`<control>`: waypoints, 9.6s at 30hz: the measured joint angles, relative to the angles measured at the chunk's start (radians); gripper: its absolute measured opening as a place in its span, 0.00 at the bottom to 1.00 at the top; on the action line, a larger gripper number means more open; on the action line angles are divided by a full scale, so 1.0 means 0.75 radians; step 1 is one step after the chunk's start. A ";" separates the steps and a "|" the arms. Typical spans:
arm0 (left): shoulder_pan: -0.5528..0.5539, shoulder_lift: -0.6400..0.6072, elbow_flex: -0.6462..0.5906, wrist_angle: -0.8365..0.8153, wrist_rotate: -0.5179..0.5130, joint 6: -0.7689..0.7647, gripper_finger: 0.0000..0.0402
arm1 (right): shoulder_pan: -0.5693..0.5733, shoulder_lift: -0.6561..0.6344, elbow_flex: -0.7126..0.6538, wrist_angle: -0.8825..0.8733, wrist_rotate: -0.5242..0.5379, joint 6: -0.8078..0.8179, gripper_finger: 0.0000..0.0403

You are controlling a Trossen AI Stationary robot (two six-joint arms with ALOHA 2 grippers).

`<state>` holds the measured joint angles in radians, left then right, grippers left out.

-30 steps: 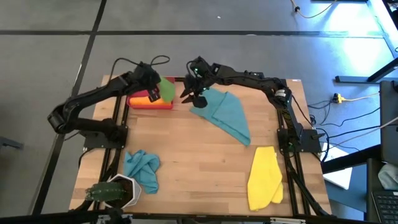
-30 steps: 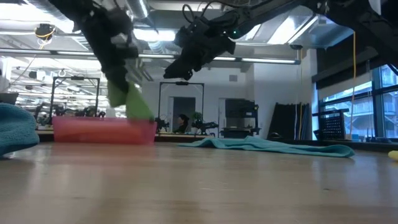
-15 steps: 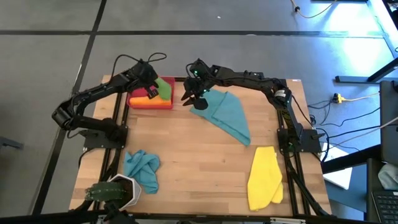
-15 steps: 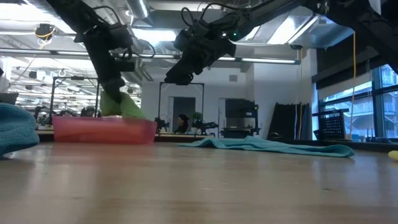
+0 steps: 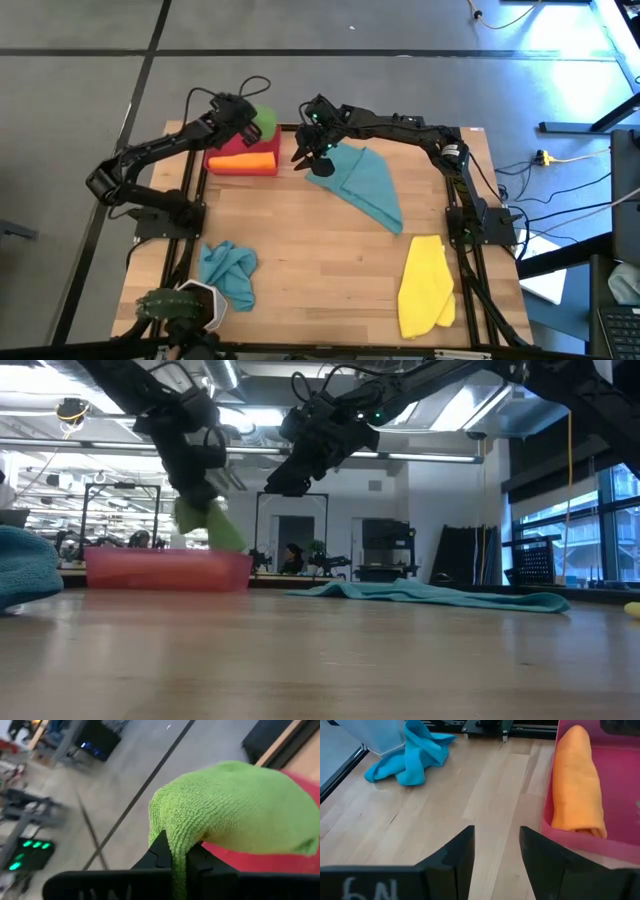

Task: Roll microfiber towels into tight, uniform cylinder then place into a basket
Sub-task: Put the rolled green microfiber towel into the red bin, then roll the green microfiber towel

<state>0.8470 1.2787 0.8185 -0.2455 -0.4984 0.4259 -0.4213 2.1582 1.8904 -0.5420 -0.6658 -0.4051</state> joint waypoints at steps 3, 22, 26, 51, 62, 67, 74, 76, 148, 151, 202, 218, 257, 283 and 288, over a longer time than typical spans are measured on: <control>-0.019 0.043 0.000 0.007 -0.057 0.000 0.00 | 0.002 0.000 0.000 -0.001 0.000 0.000 0.39; -0.110 0.104 0.000 -0.556 0.031 0.259 0.00 | 0.028 0.000 0.000 -0.009 -0.001 -0.024 0.39; -0.094 0.104 -0.001 -0.537 0.011 0.425 0.00 | 0.045 0.000 0.000 -0.008 -0.001 -0.025 0.39; -0.261 -0.035 0.018 -0.415 -0.153 0.562 0.00 | -0.206 -0.008 -0.001 -0.018 -0.236 -0.040 0.39; -0.550 -0.157 0.190 -0.373 0.003 0.341 0.00 | -0.200 -0.255 -0.002 -0.145 -0.169 -0.065 0.39; -0.667 -0.072 0.196 -0.220 0.047 0.310 0.00 | -0.192 -0.415 -0.001 -0.223 -0.104 -0.065 0.39; -0.720 0.094 0.196 0.110 -0.002 0.186 0.00 | -0.189 -0.532 -0.001 -0.324 -0.017 -0.067 0.39; -0.739 0.145 0.197 0.185 -0.072 0.156 0.00 | -0.180 -0.538 -0.001 -0.349 0.014 -0.064 0.39; -1.440 0.358 0.195 -0.542 -0.425 -0.519 0.00 | 0.520 -0.183 -0.996 1.022 1.112 0.585 0.86; -1.428 0.345 0.195 -0.524 -0.397 -0.519 0.00 | 0.531 -0.183 -0.996 1.067 1.130 0.607 0.80; -1.604 0.633 0.195 -0.463 -0.293 -0.522 0.00 | 0.745 -0.276 -0.997 0.551 1.654 -0.126 0.03; -1.784 0.764 0.196 -0.384 -0.199 -0.603 0.00 | 0.887 -0.176 -0.996 0.564 1.366 0.046 0.07; -1.790 0.714 0.189 -0.569 -0.145 -0.880 0.00 | 0.659 -0.267 -1.173 1.013 1.011 0.467 0.51; -1.568 0.700 0.196 -0.552 -0.534 -0.879 0.00 | 0.609 -0.461 -1.176 0.957 1.495 -0.433 0.03; -1.557 0.703 0.195 -0.515 -0.453 -0.870 0.00 | 0.633 -0.447 -1.177 0.783 1.427 -0.291 0.03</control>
<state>-0.3205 1.8057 0.9649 -0.6321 -0.8381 -0.2268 0.0538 1.8233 1.0073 0.0454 0.4045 -0.6234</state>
